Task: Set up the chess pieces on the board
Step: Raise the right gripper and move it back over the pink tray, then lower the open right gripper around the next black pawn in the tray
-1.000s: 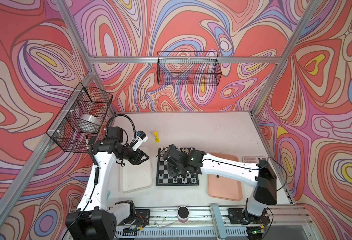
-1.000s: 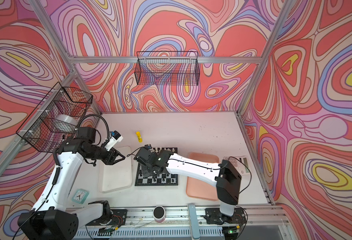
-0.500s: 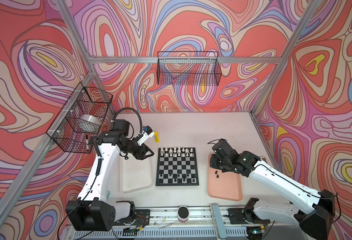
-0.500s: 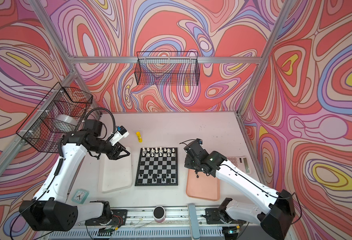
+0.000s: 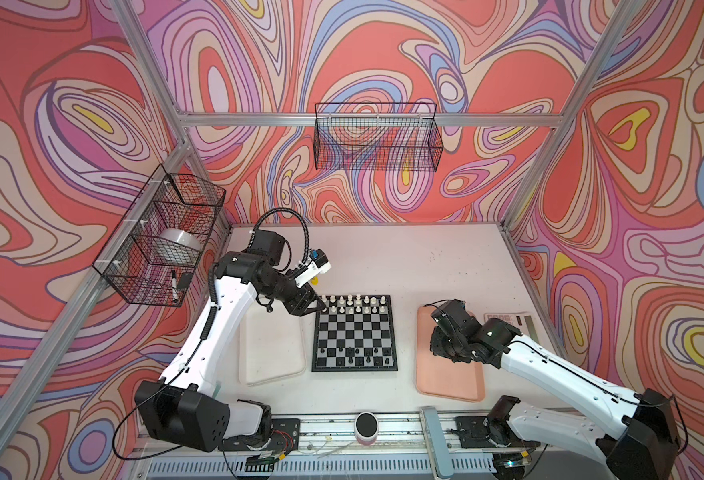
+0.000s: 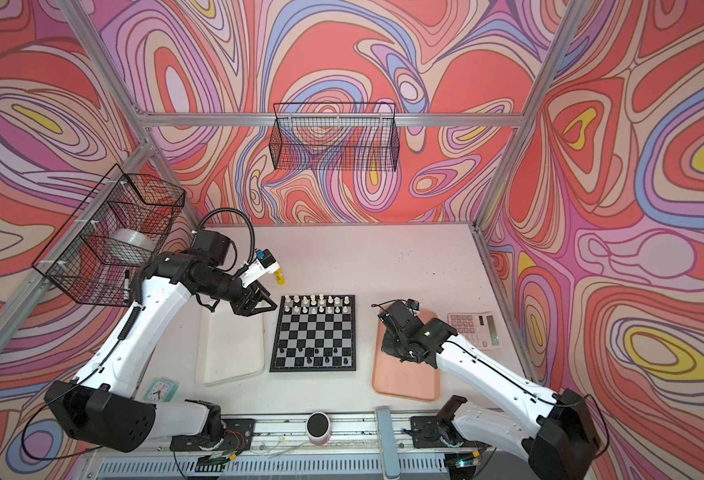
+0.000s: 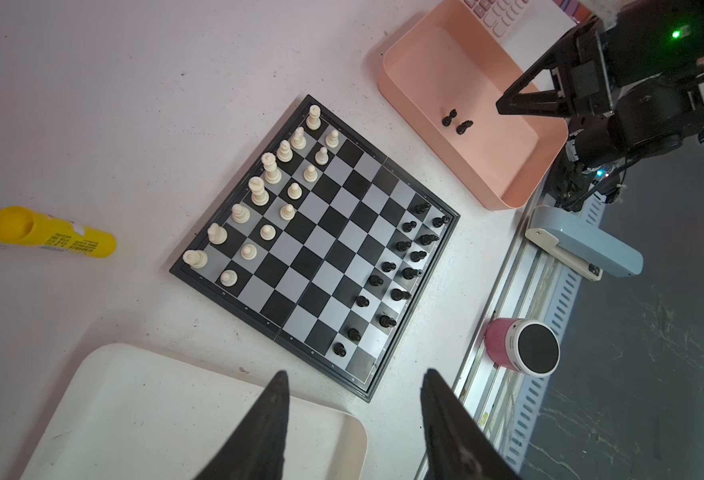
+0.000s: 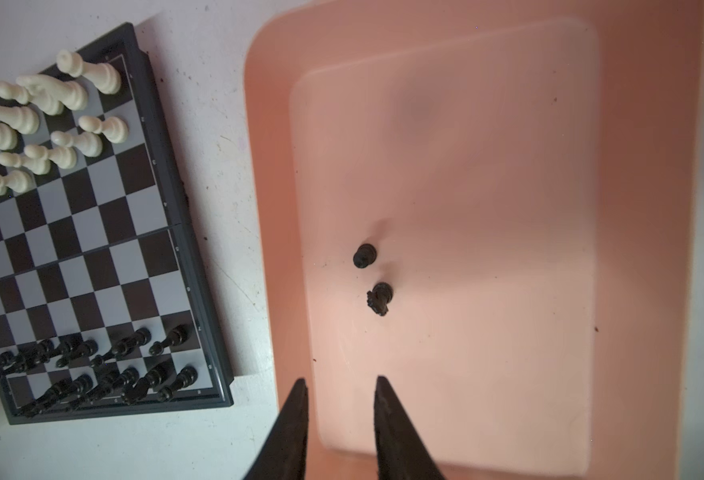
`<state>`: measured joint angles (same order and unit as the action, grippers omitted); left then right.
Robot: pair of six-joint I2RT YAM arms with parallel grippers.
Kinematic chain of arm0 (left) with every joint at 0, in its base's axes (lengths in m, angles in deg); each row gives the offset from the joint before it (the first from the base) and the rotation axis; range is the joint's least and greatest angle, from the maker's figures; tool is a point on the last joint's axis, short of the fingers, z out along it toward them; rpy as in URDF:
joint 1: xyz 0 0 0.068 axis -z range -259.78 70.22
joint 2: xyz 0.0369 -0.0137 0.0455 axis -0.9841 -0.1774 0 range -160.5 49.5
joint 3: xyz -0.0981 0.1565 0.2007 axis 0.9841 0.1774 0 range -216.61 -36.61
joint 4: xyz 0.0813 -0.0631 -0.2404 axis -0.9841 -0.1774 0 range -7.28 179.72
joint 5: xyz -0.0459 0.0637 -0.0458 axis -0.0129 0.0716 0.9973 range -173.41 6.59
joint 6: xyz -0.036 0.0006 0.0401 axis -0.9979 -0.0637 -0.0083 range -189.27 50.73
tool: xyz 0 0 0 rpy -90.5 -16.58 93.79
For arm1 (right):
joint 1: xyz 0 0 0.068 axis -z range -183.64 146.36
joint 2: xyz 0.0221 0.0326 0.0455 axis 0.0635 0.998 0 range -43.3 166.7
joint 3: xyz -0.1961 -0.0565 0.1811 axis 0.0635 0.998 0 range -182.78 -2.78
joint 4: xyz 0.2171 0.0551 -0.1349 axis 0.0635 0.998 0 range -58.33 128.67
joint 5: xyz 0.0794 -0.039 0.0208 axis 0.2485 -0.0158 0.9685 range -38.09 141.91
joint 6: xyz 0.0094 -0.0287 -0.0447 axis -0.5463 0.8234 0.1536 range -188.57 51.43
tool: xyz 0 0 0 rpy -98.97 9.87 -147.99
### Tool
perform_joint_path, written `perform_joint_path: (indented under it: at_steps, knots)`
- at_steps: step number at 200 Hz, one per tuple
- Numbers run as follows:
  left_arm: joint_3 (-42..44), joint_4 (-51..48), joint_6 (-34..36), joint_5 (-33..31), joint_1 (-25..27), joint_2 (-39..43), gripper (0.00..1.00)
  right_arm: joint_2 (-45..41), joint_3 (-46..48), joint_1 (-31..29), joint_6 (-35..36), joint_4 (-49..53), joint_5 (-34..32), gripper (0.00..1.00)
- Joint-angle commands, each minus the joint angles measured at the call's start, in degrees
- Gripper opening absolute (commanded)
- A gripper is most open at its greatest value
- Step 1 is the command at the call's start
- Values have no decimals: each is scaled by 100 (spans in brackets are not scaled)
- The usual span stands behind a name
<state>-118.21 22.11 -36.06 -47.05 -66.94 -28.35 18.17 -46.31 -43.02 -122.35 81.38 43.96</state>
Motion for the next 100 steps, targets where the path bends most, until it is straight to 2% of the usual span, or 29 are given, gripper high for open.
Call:
perform_joint_path:
  at_steps: [1,52,100]
  knots:
    - [-119,12,-8,-48,232,-86,52,-66,110,48,-142,-56,34,29]
    - [-241,163,-111,43,456,-255,52,-33,218,59,-168,-18,64,30]
    - [-251,171,-162,71,482,-353,53,417,383,105,-39,-317,118,27]
